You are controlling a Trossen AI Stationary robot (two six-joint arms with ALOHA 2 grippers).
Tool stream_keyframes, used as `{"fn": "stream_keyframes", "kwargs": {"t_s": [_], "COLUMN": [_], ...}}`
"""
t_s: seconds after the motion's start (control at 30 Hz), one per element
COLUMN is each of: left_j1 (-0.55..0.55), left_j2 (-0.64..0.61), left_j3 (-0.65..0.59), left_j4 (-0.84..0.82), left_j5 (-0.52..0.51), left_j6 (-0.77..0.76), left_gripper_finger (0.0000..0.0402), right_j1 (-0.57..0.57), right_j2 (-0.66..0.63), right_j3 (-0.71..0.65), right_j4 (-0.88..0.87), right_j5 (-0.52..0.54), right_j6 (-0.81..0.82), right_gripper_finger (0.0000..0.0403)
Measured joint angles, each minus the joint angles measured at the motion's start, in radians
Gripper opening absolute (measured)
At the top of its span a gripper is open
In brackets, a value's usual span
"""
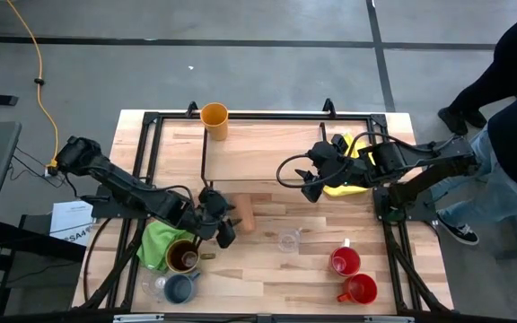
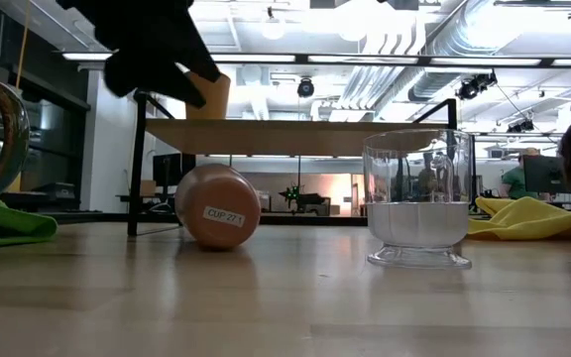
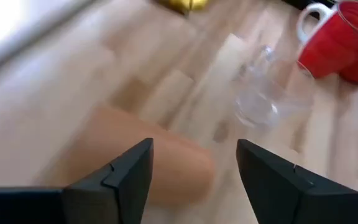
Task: Stack small to large cups/mugs on shelf
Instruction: Put the orange cup on the shelf
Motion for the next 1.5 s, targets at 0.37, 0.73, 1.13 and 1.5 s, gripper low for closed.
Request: {"fn": "stream_keyframes", "kwargs": {"t_s": [0.37,0.73,1.13,1.5], "left_j1": [0.001,0.004,0.061,0.072], "left_j2": [0.109,0.162,0.169,0.182], "left_j3": [-0.003,-0.002,-0.002,-0.001], "left_j4": [0.004,0.011,0.050,0.068], "left_j5": [-0.127,-0.193,-0.073,0.057], "left_j6": [0.094,-0.054,0.016,0.011], "left_gripper_finger": [0.0199,0.0200,0.0200,0.0200], "right_j1": [0.000,0.000,0.000,0.000], "right_j2": [0.000,0.000,0.000,0.000], "right_j3": [0.000,0.000,0.000,0.000], "right_j4": [0.007,0.012,0.016,0.016], "right_j5": [0.008,0.008,0.008,0.008], "right_j6": [0.000,0.011,0.011,0.009], "right_gripper_finger": [0.0252,0.0252,0.0252,0.0252]}}
